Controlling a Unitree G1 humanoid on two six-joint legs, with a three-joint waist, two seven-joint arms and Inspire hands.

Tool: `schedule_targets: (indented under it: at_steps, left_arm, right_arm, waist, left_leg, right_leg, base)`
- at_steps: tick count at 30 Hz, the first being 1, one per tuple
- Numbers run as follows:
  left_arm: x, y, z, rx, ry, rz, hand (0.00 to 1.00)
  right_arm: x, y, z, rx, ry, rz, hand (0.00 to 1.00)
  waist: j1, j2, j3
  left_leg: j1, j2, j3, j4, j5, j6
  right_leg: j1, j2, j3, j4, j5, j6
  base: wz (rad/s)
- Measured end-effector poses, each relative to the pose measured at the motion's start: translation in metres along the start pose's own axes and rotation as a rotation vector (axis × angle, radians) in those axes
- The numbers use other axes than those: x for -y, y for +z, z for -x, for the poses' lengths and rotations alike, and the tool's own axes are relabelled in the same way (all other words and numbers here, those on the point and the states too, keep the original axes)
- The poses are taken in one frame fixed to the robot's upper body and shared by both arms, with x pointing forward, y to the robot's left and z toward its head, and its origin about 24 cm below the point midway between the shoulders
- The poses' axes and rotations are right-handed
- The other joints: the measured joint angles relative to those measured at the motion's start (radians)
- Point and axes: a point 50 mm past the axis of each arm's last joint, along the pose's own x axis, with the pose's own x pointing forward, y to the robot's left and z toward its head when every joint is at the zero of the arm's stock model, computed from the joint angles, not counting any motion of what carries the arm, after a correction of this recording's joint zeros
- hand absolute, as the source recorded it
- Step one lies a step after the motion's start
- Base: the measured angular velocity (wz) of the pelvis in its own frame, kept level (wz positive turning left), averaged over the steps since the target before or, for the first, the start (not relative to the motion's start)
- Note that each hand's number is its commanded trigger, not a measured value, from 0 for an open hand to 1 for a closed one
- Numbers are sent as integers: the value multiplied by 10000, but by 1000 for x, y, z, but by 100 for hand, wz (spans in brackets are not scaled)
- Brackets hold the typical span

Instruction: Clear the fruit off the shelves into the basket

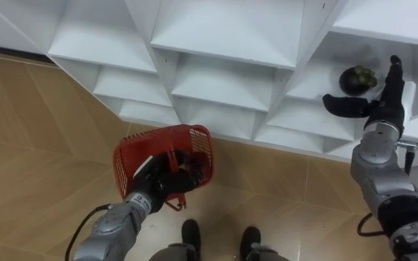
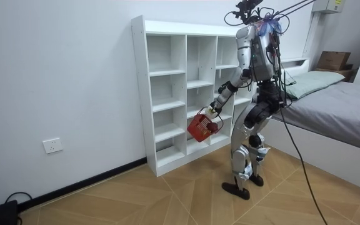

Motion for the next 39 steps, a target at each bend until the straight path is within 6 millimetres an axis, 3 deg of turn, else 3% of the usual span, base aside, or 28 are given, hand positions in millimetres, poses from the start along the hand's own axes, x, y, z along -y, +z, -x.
schedule_targets:
  at_steps: [39]
  left_arm:
    - [9, -8, -1, -254, -290, 1159, 100]
  right_arm:
    - [-6, 1, -1, 371, 99, 1451, 0]
  waist:
    - [143, 21, 5]
  left_leg:
    - [-388, 41, -96, 333, -3, 2]
  right_leg:
    - [-331, -33, -81, 315, -43, -68]
  base:
    - [0]
